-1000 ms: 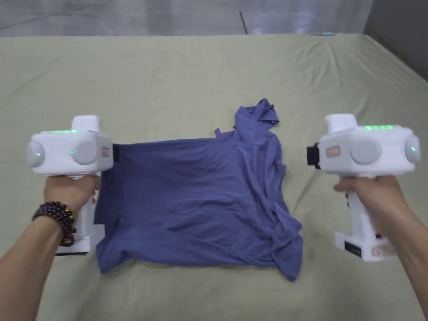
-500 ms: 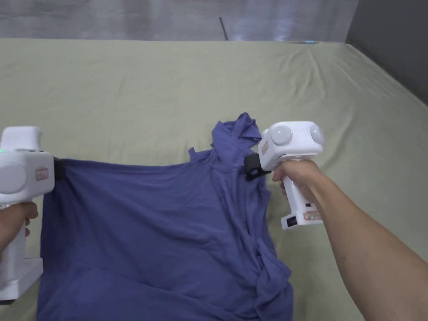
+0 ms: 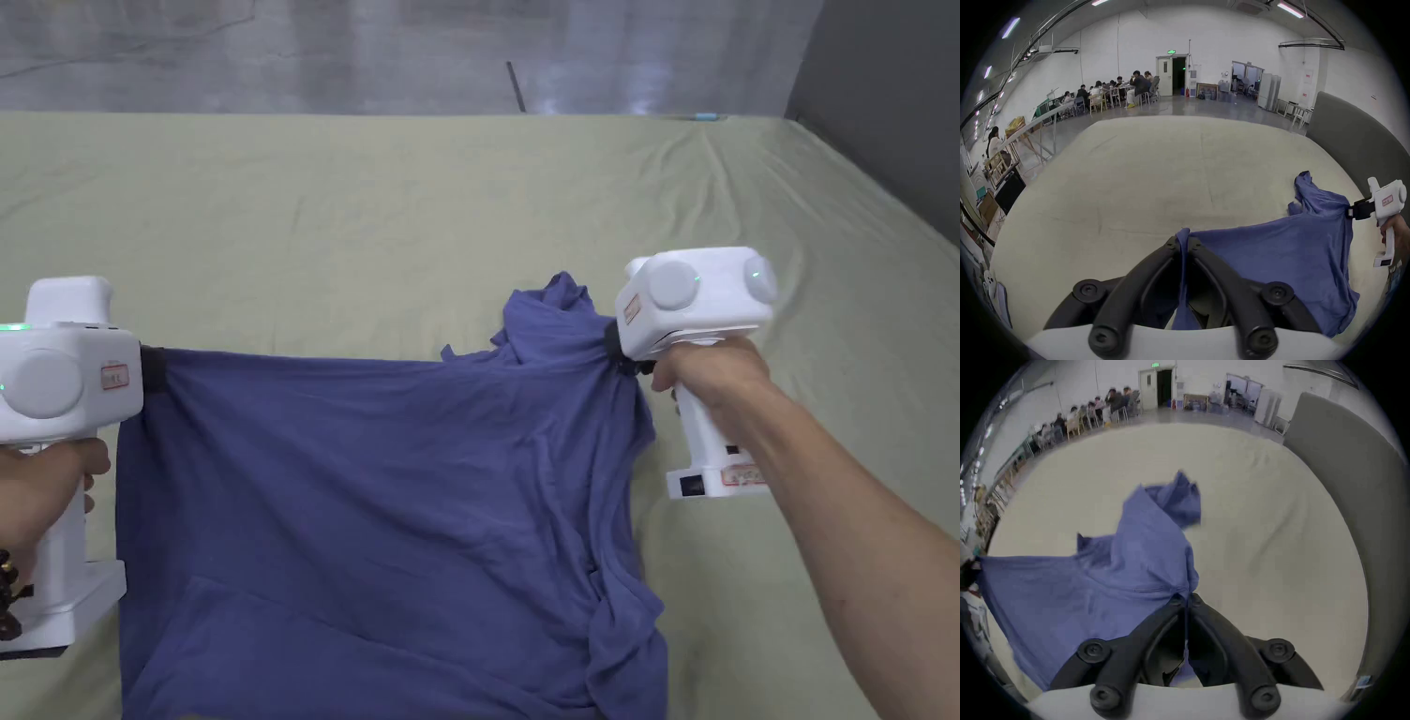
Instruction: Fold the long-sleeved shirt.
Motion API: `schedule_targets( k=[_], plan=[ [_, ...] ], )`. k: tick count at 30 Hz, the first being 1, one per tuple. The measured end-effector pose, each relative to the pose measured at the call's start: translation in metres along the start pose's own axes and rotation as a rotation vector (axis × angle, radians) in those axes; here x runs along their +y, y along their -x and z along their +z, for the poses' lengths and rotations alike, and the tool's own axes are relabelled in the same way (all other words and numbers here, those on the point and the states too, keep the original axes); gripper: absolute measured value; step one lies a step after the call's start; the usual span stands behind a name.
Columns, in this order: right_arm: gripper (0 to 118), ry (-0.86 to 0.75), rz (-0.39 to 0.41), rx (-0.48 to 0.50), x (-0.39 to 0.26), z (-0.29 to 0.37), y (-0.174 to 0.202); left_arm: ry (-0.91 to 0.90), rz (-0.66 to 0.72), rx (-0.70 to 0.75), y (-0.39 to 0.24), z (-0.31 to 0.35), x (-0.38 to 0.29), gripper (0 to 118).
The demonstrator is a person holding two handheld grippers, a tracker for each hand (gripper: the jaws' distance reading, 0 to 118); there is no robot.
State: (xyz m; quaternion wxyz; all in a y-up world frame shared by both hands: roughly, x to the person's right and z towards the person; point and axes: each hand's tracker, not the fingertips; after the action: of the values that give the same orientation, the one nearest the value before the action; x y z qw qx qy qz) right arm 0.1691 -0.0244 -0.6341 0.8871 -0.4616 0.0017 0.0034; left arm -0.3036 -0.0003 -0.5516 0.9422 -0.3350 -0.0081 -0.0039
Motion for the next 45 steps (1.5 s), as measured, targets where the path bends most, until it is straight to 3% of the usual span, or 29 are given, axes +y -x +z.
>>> schedule_targets(
  k=[5, 9, 13, 23, 31, 37, 45],
  plan=[
    [2, -0.090, -0.065, 0.035, 0.015, 0.058, -0.013, -0.040, 0.036, -0.018, -0.006, 0.024, 0.016, 1],
    [2, -0.202, -0.008, 0.049, 0.044, 0.109, -0.016, -0.105, 0.094, -0.037, -0.003, 0.047, 0.053, 1],
    [2, -0.361, -0.011, 0.048, 0.101, 0.182, -0.017, -0.242, 0.116, -0.062, 0.000, 0.086, 0.127, 1],
    [2, -0.674, -0.007, -0.021, 0.264, 0.332, -0.002, -0.504, 0.092, -0.027, -0.004, 0.170, 0.330, 1],
    [2, -0.864, -0.031, -0.130, 0.340, 0.416, 0.002, -0.619, 0.030, 0.054, -0.015, 0.202, 0.412, 1],
    [2, -0.877, -0.078, -0.118, 0.345, 0.426, -0.007, -0.640, 0.058, 0.049, -0.011, 0.205, 0.414, 1],
    [2, -0.746, -0.060, -0.081, 0.319, 0.328, -0.008, -0.520, 0.087, 0.009, -0.016, 0.123, 0.355, 1]
  ],
)
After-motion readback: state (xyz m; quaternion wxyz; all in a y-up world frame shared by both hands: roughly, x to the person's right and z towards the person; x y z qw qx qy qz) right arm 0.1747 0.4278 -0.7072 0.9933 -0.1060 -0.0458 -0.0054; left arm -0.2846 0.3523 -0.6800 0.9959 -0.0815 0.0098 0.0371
